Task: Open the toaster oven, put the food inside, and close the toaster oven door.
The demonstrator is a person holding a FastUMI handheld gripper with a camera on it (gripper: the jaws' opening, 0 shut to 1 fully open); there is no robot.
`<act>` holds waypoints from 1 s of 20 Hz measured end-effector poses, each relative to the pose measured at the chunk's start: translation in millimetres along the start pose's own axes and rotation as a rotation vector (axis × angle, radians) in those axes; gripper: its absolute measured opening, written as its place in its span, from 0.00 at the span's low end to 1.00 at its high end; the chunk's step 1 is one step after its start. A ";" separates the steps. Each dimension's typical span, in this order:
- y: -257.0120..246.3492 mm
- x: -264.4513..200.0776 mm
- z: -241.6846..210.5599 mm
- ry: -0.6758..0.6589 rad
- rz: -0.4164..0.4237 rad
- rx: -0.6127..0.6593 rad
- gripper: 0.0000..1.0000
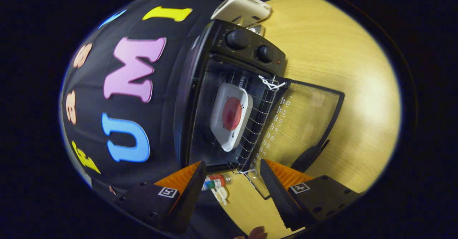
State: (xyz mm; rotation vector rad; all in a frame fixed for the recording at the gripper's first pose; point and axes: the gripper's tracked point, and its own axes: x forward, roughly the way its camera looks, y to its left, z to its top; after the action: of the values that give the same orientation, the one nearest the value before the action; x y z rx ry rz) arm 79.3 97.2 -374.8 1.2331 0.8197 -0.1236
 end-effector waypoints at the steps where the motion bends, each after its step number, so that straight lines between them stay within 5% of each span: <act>1: -7.1 -9.3 -3.9 0.013 -0.022 -0.096 0.97; 9: -94.8 -45.7 -35.7 0.128 -0.300 -0.781 0.98; 20: -133.5 6.8 -46.4 0.186 -0.461 -0.994 0.98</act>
State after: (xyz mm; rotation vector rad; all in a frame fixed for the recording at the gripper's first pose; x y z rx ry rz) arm -5.4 91.4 -488.0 0.1113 1.1210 0.0351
